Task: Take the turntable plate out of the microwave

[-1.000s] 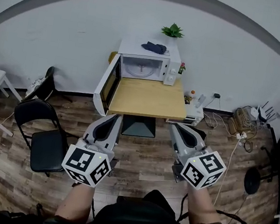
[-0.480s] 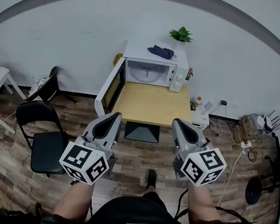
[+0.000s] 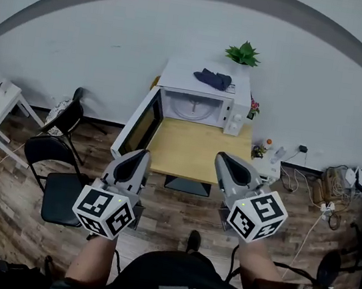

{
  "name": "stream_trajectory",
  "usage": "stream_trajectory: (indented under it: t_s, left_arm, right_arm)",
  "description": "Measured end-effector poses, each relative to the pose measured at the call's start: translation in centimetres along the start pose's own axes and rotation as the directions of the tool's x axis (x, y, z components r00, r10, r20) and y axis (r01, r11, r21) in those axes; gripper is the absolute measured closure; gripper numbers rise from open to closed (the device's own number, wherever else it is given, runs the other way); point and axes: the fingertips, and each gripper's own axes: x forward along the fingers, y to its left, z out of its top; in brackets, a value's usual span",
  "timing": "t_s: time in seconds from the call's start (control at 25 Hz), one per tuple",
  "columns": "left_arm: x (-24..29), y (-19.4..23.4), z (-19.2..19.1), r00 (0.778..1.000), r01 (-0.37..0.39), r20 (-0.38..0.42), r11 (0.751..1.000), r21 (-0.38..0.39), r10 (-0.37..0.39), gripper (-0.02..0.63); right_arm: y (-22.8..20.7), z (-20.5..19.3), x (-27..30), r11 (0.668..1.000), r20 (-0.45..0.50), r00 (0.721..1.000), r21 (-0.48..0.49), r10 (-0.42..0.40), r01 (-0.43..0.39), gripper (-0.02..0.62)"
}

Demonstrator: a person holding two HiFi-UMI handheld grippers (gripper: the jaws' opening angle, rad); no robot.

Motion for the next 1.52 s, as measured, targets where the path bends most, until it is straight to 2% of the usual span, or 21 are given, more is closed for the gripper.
stream_trajectory:
  t_s: [0.44,0.68,0.92,1.16,1.32,1.52]
  left_arm:
    - [8.0,0.3,-0.5,0.993,-0.116,-0.031,0.993,-0.037,0.115,0.606]
    - [11.5,-0.5,-0.8,0.992,-0.125,-0.009,0.991,-0.037,0.125,0.606]
    - [13.4,0.3,-1.4,0.989,-0.148,-0.031,0.989,-0.027,0.147,0.606]
    - [16.1,1.7,-2.0,0.997,-0.079,-0.020,0.994,-0.078,0.078,0.606]
    - [18.4,4.6,-2.0,0.997,-0.076,-0.030,0.995,-0.064,0.074,0.606]
    - [21.4,7.3,-1.3,1.000,-0.018,-0.018,0.997,-0.069,0.017,0.606]
  right_arm:
    - [-9.7,0.5,2.0,0.999,0.001,1.000,0.027,0.031,-0.031,0.592]
    - [-14.0,0.5,2.3,0.999,0.000,0.999,0.030,0.042,-0.042,0.592]
    - [-16.2,0.6,3.4,0.998,0.011,0.998,0.030,0.059,-0.059,0.592]
    - [-17.4,-0.3,6.1,1.000,-0.019,1.000,0.026,0.015,-0.014,0.592]
    - [-18.4,-0.5,8.7,0.999,-0.039,0.999,0.024,-0.036,0.037,0.592]
    - [-18.8,0.4,11.9,0.997,-0.034,0.996,0.011,-0.081,0.081,0.592]
